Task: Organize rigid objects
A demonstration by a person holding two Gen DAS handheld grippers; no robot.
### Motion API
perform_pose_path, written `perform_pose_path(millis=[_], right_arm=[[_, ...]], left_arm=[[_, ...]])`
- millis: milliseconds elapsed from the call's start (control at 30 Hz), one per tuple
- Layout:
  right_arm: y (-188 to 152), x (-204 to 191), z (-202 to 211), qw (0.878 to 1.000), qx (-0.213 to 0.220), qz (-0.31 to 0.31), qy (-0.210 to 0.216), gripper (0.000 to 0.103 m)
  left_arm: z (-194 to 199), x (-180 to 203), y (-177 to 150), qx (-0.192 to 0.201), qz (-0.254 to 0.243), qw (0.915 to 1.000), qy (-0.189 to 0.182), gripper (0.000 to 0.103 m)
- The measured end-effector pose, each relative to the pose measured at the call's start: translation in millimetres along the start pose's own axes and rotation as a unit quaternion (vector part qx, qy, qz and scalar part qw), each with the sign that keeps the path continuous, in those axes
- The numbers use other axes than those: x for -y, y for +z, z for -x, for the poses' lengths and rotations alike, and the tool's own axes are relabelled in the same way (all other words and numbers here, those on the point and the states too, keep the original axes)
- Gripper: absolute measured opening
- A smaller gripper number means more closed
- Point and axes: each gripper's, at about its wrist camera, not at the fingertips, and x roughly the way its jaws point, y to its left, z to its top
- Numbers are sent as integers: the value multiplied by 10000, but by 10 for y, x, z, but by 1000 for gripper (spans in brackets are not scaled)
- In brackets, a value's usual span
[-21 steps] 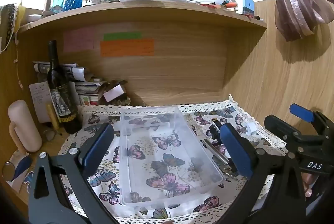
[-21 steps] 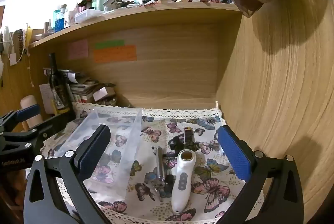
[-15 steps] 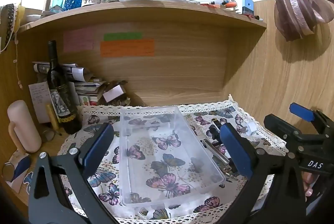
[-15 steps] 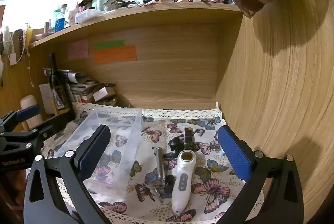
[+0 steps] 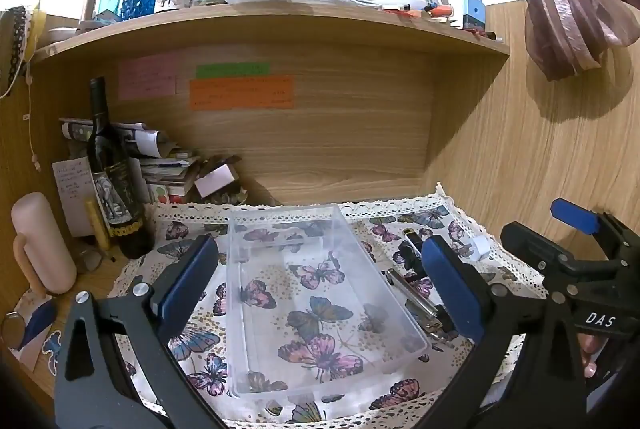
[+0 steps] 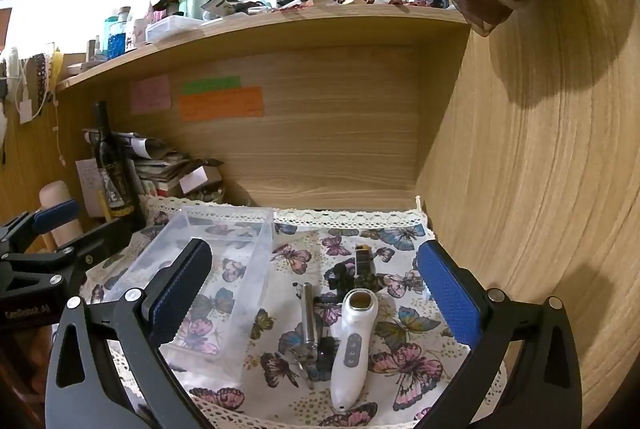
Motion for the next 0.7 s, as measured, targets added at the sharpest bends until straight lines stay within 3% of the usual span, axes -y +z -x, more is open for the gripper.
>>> perform_pose_path(millis=[700], right_arm=[[3, -5, -2, 10000, 35, -5, -5, 103]], left_arm=[[19, 27, 38, 65, -52, 10000, -48, 103]])
